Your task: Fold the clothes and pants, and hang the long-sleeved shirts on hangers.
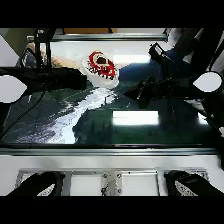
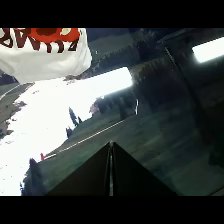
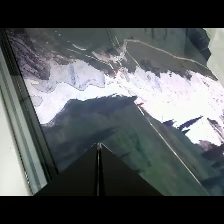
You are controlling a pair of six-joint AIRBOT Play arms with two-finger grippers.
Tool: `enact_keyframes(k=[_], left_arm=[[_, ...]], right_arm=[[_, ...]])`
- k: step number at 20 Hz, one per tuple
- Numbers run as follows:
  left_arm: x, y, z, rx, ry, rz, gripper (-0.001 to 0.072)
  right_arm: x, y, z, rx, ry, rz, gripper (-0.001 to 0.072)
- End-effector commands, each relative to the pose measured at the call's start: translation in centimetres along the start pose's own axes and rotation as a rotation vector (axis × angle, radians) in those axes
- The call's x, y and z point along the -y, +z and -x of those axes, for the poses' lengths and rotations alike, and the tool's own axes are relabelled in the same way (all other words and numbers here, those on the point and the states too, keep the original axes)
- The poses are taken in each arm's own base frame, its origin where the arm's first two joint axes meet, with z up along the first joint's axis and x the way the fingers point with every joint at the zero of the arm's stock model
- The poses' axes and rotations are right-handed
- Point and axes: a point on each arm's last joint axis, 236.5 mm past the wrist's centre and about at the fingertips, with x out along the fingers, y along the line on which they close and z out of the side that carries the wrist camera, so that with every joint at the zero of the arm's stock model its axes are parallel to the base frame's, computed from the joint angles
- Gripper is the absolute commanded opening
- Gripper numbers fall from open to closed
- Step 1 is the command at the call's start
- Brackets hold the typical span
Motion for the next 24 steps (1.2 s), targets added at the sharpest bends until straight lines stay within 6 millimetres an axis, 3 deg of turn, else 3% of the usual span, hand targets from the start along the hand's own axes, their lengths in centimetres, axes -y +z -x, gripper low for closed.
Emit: enact_keyframes(k=[1,5,6,7,8,9,11,15,19,21,24], left_arm=[[0.0,0.0,0.0,0.001,0.0,0.001,0.0016],[0.0,0.3,0.0,0.011,-0.001,0.001,0.0016],[0.0,1.2,0.0,0.049,-0.003,0.0,0.0017],[-0.1,2.2,-0.1,0.092,0.003,-0.005,0.0141],[-0.7,3.3,-0.4,0.131,0.02,-0.008,0.0497],[-1.5,4.1,-1.0,0.161,0.034,0.003,0.0694],[-4.9,5.1,-3.2,0.185,0.08,0.088,0.0678],[-12.5,5.4,-11.3,0.209,0.091,0.338,0.0678],[-19.5,1.5,-21.3,0.16,0.135,0.515,0.0678],[-20.9,-0.1,-25.4,0.101,0.139,0.57,0.0678],[-20.8,-0.8,-30.8,0.06,0.119,0.563,0.0678]], right_arm=[[0.0,0.0,0.0,-0.001,0.001,-0.001,0.0028],[0.0,0.0,0.0,-0.001,0.001,-0.001,0.0028],[0.0,0.0,0.0,-0.001,0.001,-0.001,0.0028],[0.0,0.0,0.0,-0.001,0.001,-0.001,0.0028],[0.0,0.0,0.0,-0.001,0.001,-0.001,0.0028],[0.0,0.0,0.0,-0.001,0.002,0.0,0.0028],[0.0,0.0,0.0,-0.001,0.001,-0.001,0.0028],[0.0,0.0,0.0,-0.001,0.001,-0.001,0.0028],[0.0,0.0,0.0,-0.001,0.001,-0.001,0.0028],[0.0,0.0,0.0,-0.001,0.001,-0.001,0.0028],[0.0,0.0,0.0,-0.001,0.001,-0.001,0.0028]])
